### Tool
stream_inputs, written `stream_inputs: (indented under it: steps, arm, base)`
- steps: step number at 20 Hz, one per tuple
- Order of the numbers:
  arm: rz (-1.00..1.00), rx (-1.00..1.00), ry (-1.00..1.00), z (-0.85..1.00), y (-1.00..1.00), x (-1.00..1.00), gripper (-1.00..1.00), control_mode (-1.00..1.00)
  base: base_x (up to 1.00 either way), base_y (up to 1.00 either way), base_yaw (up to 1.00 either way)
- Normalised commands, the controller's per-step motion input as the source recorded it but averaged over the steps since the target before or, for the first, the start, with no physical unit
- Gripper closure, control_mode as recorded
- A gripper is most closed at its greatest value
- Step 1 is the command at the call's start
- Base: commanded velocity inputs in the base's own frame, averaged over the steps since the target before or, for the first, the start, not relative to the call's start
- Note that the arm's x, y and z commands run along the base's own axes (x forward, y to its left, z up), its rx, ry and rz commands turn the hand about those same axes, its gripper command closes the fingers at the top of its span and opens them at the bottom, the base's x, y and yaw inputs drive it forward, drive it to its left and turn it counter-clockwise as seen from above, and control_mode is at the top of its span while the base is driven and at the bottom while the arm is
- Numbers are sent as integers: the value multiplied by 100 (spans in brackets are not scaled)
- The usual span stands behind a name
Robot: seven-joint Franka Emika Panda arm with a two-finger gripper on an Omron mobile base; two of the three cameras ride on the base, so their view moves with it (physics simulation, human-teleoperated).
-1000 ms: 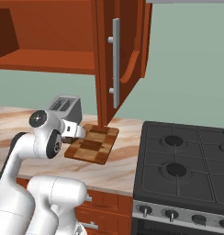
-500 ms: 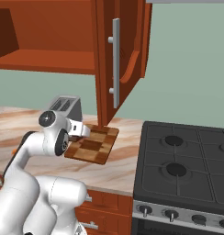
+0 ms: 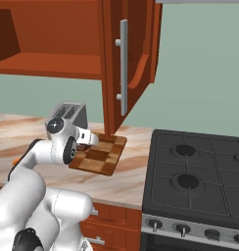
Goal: Pick the bread, place it on the cutting board, pick the jam, place it on the counter, and close the cabinet.
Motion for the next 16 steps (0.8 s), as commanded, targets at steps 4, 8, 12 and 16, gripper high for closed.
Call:
stream_inputs:
  steps: [4, 8, 12, 16]
  arm:
    - [0, 0, 0, -28, -6, 19, 100, -100]
    - [0, 0, 0, -27, -5, 17, 100, -100]
    - [0, 0, 0, -30, 0, 15, 100, -100]
    - [0, 0, 0, -32, 0, 16, 100, -100]
  base:
    - [0, 0, 0]
    - [0, 0, 0]
    - [0, 0, 0]
    - [0, 0, 0]
